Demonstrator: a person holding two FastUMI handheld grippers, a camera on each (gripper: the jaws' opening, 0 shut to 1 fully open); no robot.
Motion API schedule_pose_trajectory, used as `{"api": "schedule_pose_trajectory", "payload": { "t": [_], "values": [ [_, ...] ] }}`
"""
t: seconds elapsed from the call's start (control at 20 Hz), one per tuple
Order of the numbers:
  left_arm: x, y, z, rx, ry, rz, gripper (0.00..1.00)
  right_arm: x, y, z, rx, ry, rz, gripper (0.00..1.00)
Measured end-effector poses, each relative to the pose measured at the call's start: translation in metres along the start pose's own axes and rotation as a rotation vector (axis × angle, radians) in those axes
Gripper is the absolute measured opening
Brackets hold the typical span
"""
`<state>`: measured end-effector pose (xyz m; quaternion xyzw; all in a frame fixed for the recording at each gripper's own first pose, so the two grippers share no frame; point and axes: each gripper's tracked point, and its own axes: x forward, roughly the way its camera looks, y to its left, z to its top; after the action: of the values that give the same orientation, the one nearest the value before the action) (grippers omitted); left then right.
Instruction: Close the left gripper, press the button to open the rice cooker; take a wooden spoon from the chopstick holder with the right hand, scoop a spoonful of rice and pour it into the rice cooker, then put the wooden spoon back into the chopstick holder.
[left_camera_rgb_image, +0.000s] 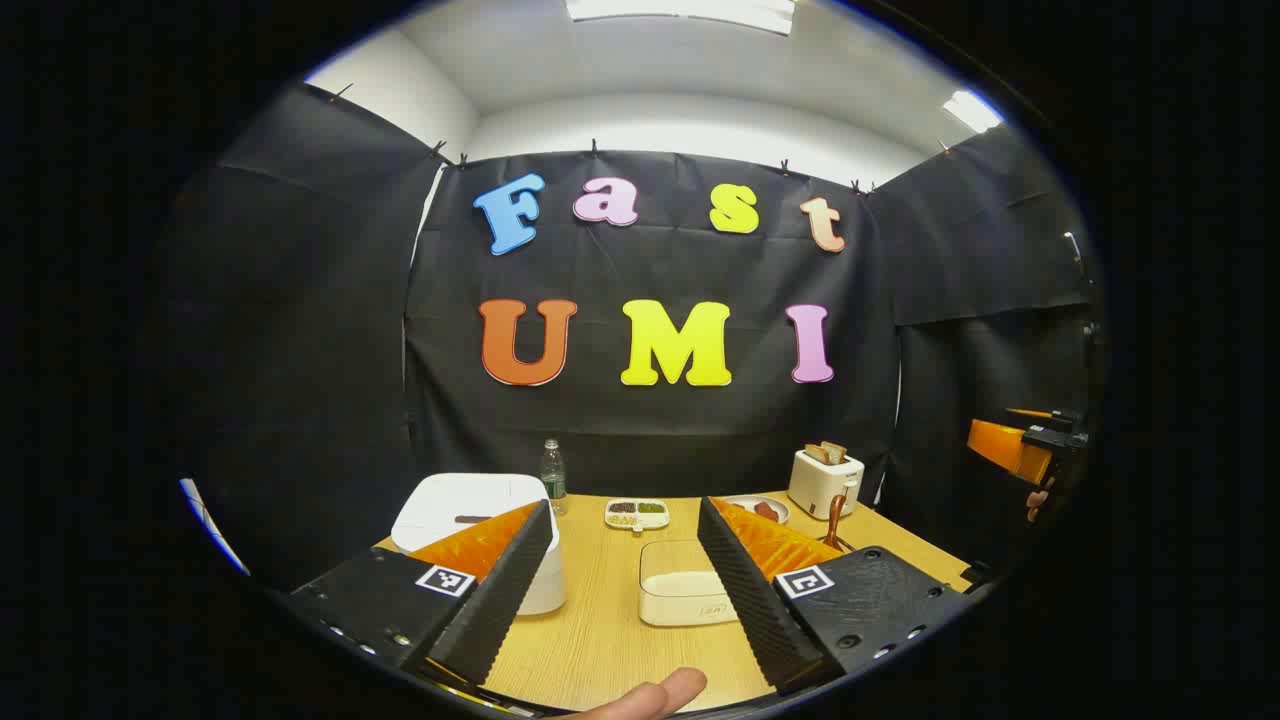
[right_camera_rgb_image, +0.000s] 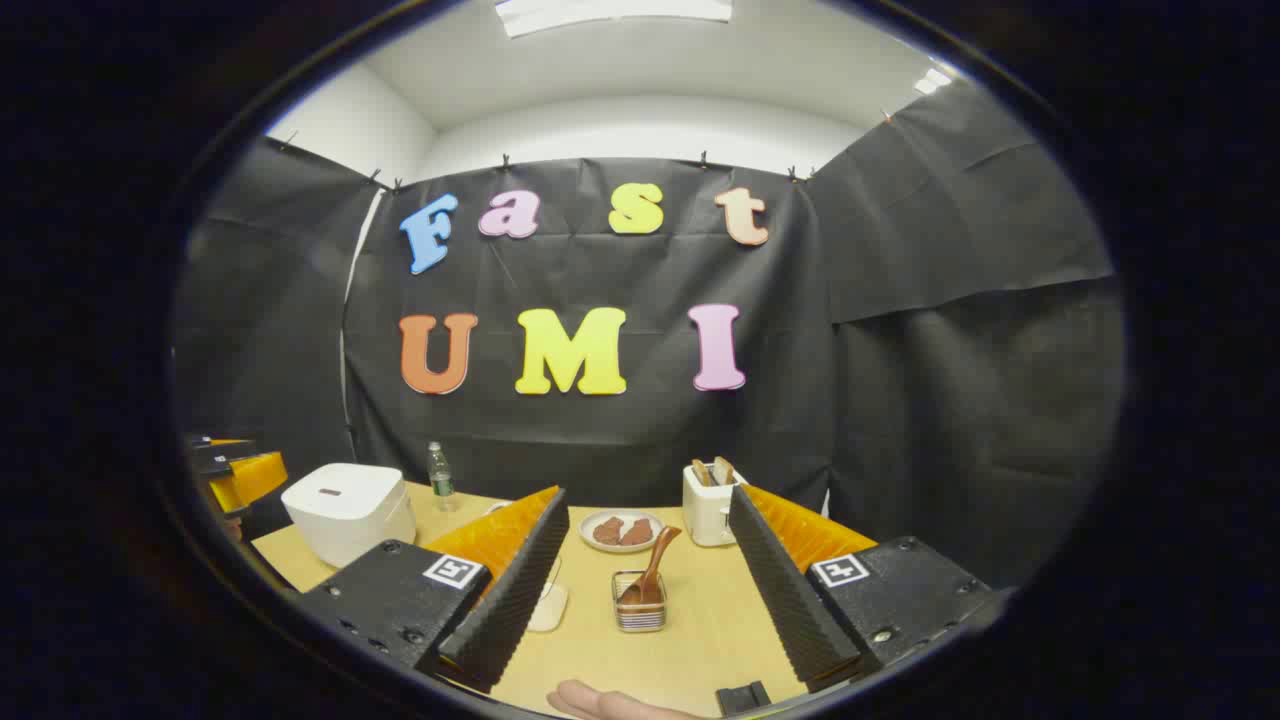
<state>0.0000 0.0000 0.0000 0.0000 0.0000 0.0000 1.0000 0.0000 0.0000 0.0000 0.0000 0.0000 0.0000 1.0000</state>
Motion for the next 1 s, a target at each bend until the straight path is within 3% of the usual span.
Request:
{"api": "schedule_pose_trajectory", "payload": {
  "t": [0.8, 1.0],
  "values": [
    [0.0, 0.01, -0.004, 0.008, -0.001, 0.011, 0.94, -0.003, 0.007, -0.001, 0.005, -0.011, 0.013, 0.99],
    [0.003, 0.009, -0.01, -0.037, 0.027, -0.038, 0.94, -0.005, 0.002, -0.007, 0.008, -0.006, 0.001, 1.0]
  ]
}}
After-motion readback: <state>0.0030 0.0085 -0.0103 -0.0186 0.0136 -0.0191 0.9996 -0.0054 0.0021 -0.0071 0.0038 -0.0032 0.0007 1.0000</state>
